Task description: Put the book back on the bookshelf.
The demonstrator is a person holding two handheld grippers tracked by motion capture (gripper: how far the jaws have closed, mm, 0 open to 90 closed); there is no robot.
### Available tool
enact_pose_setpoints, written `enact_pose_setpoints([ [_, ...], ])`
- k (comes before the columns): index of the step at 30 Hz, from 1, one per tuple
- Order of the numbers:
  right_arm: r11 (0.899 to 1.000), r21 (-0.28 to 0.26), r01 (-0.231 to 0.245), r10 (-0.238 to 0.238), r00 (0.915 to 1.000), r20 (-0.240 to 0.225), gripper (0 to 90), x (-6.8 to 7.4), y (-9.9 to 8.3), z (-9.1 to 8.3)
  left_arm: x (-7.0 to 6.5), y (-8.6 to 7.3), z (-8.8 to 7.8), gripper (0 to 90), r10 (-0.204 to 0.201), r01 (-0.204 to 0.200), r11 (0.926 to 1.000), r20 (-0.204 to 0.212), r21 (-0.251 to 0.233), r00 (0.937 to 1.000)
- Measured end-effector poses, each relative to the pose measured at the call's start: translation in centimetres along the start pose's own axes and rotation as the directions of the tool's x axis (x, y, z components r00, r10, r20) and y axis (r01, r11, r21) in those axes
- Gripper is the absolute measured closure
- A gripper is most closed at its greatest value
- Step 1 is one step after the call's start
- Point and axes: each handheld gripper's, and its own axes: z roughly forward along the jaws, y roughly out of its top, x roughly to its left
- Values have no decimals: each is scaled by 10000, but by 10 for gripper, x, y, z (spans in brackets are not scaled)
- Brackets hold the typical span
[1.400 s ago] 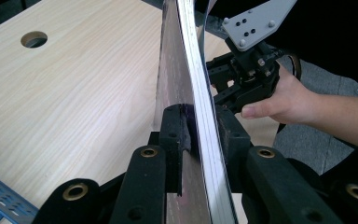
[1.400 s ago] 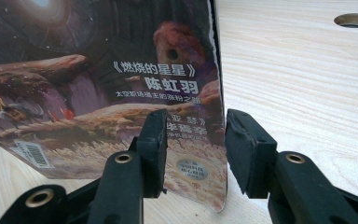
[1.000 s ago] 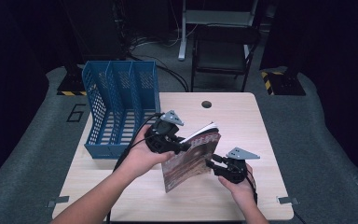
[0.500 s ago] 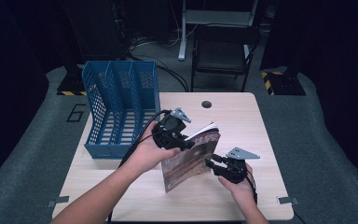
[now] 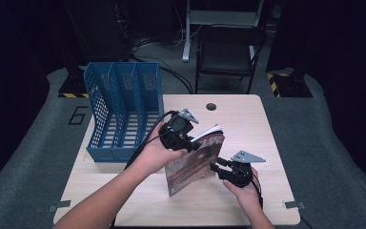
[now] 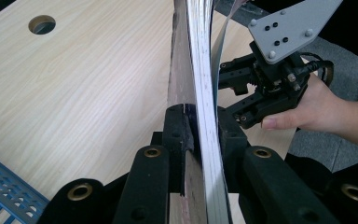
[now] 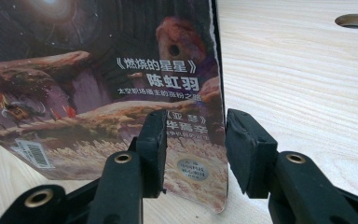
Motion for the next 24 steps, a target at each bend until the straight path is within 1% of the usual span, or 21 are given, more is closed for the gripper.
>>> enact_pose_setpoints([
  [5,10000,5,-7,7,10000,-8,588,0,0,0,-1,1,0,793,49,-49,10000,-77,53,10000],
  [8,10000,25,-50,50,9999,-132,589,0,0,0,-2,1,0,809,95,-94,9999,-182,49,9998],
  [11,10000,22,-36,37,9999,-130,589,1,0,0,-1,0,0,826,91,-90,10000,-342,25,9994],
  [14,10000,22,-43,43,9999,-135,589,0,0,0,-1,1,-1,831,54,-52,10000,-296,64,9995],
  [24,10000,33,-23,23,9999,-98,589,0,0,1,-3,1,0,835,226,-222,9997,-450,110,9987],
])
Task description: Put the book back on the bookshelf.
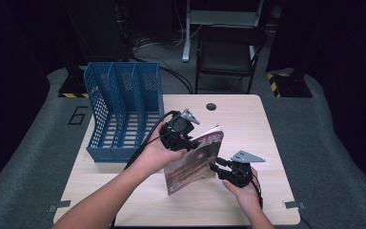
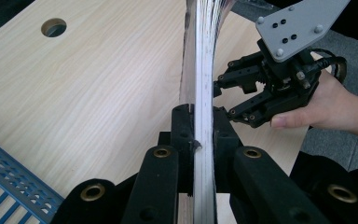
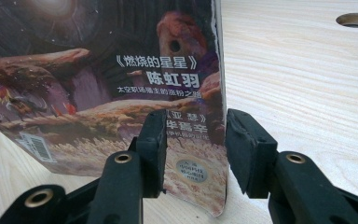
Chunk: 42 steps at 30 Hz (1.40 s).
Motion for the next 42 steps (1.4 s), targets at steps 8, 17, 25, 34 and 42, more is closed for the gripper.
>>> enact_pose_setpoints([
  [8,10000,21,9,-9,9999,103,589,0,0,0,-1,-1,0,836,35,-36,10000,-29,-69,10000],
  [17,10000,35,-9,8,10000,96,590,0,0,0,-2,0,0,836,137,-137,9999,-59,-38,9999],
  [25,10000,52,-12,11,10000,34,581,-1,0,0,-4,1,0,837,206,-207,9998,-90,-19,9997],
  [34,10000,40,27,-27,10000,-38,576,-1,0,-1,-5,-4,-1,833,80,-85,9996,-158,-258,9998],
  [42,10000,12,0,0,10000,-10,577,-1,0,-1,-10,-13,-12,819,-148,131,9970,-223,-757,9996],
])
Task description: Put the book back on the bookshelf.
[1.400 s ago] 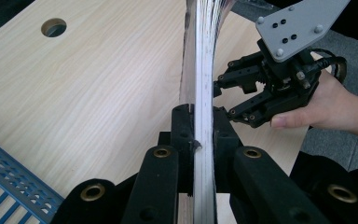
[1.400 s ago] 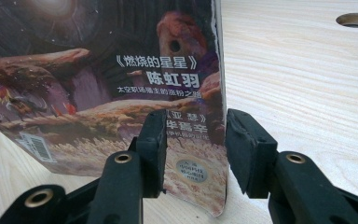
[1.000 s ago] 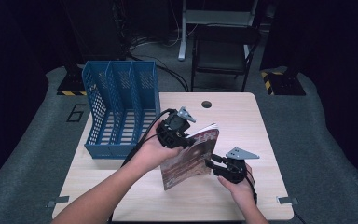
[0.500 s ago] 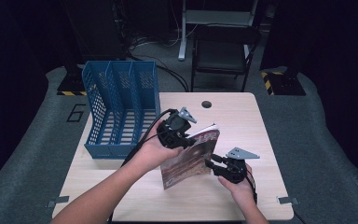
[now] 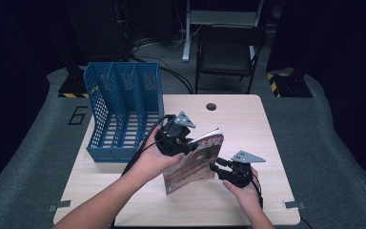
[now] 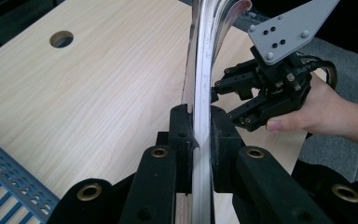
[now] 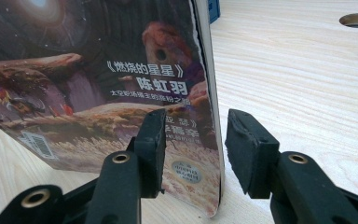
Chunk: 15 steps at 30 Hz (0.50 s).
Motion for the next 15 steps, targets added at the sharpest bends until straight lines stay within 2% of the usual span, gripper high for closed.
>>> enact_pose_setpoints([
  [4,10000,-11,49,-49,10000,-70,577,1,0,1,-2,-1,-2,823,101,-100,9999,-39,85,9999],
  [12,10000,-15,21,-21,10000,-43,577,0,0,0,1,-10,-4,811,-56,57,10000,-143,53,9999],
  [15,10000,-13,48,-48,10000,-36,577,0,0,0,2,-11,-6,816,31,-29,10000,-141,92,9999],
])
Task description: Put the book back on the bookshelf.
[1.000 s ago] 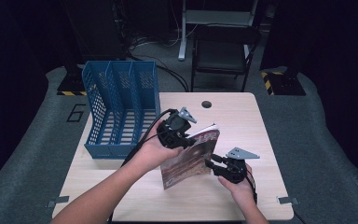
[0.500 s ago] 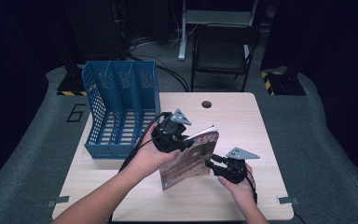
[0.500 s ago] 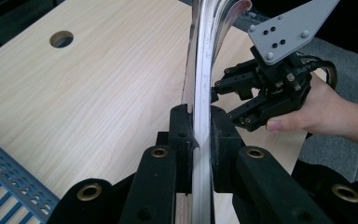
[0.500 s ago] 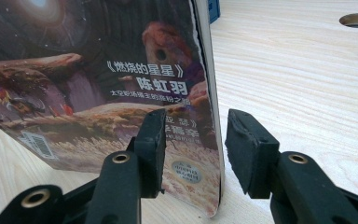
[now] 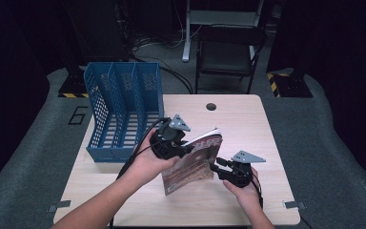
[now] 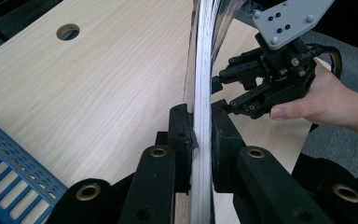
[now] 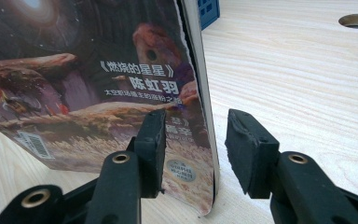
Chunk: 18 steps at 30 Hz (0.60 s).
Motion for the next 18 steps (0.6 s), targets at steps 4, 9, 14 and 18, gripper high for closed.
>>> enact_pose_setpoints([
  [4,10000,-6,32,-32,10000,-13,577,1,0,0,0,0,0,830,60,-60,10000,27,19,10000],
  [9,10000,23,-4,4,10000,-7,577,0,0,0,3,0,0,833,-37,37,10000,60,-22,10000],
  [14,10000,12,11,-11,10000,-10,577,0,0,0,5,0,0,834,5,-5,10000,26,-37,10000],
  [18,10000,-1,6,-6,10000,2,577,0,0,0,5,1,0,835,50,-50,10000,83,4,10000],
])
